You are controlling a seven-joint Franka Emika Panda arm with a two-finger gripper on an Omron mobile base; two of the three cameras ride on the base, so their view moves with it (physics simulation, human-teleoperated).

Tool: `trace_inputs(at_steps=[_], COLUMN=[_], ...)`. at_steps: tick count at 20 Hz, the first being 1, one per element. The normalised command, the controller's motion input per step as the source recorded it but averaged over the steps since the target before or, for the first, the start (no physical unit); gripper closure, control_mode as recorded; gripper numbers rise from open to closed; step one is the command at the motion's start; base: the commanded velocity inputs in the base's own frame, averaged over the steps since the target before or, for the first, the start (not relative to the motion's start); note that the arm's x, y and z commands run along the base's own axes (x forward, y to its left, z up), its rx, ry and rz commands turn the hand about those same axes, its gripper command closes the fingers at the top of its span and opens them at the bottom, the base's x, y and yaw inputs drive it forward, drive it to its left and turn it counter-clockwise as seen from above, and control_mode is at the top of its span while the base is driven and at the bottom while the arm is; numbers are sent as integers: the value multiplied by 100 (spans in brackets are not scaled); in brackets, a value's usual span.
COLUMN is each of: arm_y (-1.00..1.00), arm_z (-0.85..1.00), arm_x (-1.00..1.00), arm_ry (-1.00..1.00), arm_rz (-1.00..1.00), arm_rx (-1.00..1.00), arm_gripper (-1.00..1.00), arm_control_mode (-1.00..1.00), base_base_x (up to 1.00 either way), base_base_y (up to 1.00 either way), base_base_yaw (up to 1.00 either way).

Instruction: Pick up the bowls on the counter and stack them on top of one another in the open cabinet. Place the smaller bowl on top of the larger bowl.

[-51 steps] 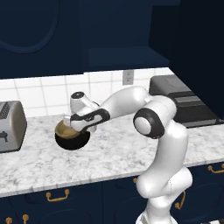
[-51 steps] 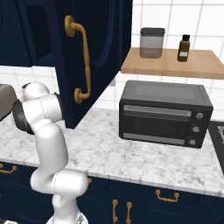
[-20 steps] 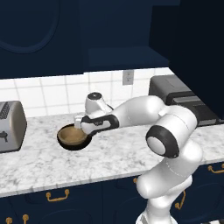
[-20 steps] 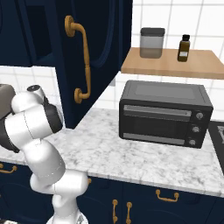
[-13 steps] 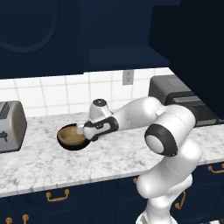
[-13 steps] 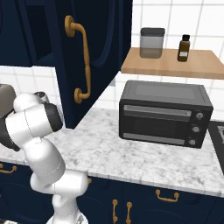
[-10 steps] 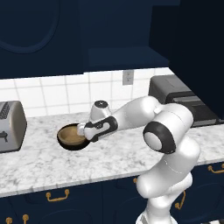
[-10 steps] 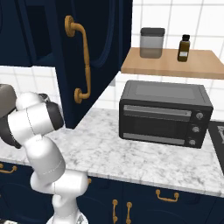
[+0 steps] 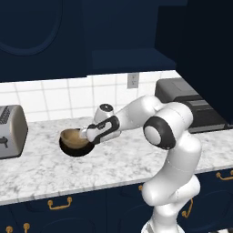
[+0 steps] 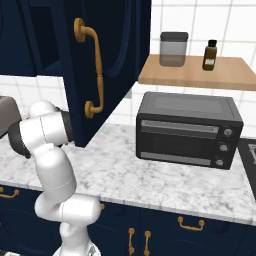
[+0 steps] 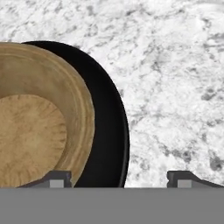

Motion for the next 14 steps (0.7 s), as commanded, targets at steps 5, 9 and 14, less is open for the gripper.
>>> trace_inputs(at_steps=[5,9,14], arm_y=[7,-1,2], arm_z=[-11,16,-25], arm_x=[2,-19,4], arm_ry=[0,-8,4], arm_rz=[4,2,2], arm_rx=[0,0,0], arm_gripper=[-100,-100,-100], arm_control_mode=[-100,-100,-100], base_base_x=[0,0,0], base_base_y=[0,0,0], base_base_yaw=[0,0,0])
